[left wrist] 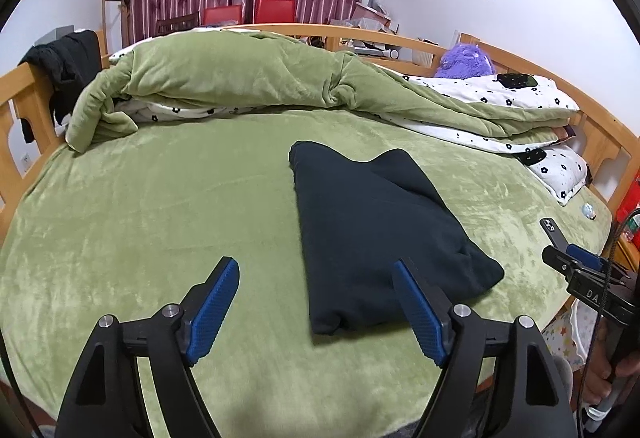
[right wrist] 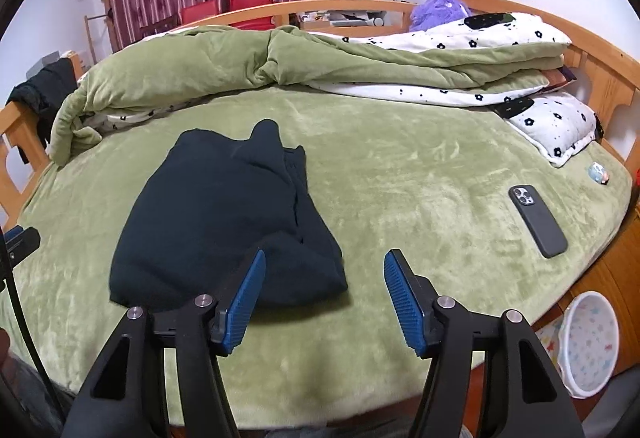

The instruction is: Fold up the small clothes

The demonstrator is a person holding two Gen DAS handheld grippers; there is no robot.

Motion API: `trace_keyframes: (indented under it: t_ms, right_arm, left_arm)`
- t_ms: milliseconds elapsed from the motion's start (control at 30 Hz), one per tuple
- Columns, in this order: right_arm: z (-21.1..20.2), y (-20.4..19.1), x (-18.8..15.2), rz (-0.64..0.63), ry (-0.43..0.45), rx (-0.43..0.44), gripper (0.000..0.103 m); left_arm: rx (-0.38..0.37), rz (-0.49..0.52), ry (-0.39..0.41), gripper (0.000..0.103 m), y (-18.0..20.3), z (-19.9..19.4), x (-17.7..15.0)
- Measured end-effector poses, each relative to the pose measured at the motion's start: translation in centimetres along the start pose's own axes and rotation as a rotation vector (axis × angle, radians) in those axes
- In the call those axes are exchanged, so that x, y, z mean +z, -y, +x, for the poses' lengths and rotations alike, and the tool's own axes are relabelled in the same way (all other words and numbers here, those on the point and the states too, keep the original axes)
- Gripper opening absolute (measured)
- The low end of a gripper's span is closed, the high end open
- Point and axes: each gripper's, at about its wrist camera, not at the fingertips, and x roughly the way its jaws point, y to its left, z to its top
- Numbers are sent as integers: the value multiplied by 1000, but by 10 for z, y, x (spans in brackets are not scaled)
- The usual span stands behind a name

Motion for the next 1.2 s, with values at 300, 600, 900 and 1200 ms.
trace_keyframes:
  t_ms: [300,600,900,1200]
  right_arm:
    - [-52,-9,-11,-41,41,-14,88]
    - [-75,-21,-13,-45,57,5,90]
    - [-89,-30,-11,-64,77,15,90]
    - [-95,-35,-10,-68,83,16,90]
  left_arm:
    - [32,11,41,79,12,-42,-5]
    - [47,2,58,79,11,-60,-8]
    - [50,-4,56,79,7,-64,-11]
    - [64,3,58,79,8,-66,-13]
